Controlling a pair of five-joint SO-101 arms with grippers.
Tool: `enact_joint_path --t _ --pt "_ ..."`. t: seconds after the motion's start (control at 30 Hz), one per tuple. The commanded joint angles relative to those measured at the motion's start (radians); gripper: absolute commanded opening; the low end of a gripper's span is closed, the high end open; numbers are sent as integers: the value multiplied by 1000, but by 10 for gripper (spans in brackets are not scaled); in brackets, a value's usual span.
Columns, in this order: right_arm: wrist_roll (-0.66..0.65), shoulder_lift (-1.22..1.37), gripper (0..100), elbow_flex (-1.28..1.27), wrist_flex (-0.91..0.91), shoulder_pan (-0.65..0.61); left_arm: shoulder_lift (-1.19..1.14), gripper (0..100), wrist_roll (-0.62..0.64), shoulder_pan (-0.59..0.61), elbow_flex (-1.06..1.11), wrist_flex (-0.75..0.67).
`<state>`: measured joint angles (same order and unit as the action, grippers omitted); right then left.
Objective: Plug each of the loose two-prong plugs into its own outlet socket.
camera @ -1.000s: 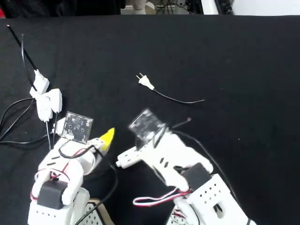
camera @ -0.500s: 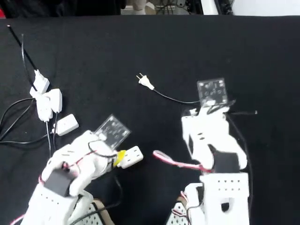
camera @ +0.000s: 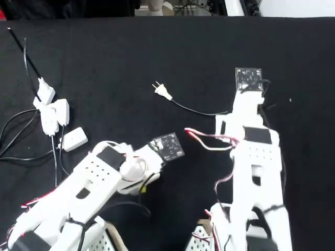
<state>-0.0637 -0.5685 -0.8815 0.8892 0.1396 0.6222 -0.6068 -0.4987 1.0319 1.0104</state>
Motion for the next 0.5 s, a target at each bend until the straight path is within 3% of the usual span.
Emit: enact_joint_path --t 0.0,0.2,0.33,0.47 --pt "5 41 11 77 -18 17 -54 246 -6 -15 -21 -120" --pt "5 41 11 76 -18 17 -281 246 -3 -16 -51 -189" --pt "5 41 11 73 -18 17 -382 242 101 -8 -148 -166" --pt "5 41 11 73 -18 17 -407 198 120 -7 -171 -166"
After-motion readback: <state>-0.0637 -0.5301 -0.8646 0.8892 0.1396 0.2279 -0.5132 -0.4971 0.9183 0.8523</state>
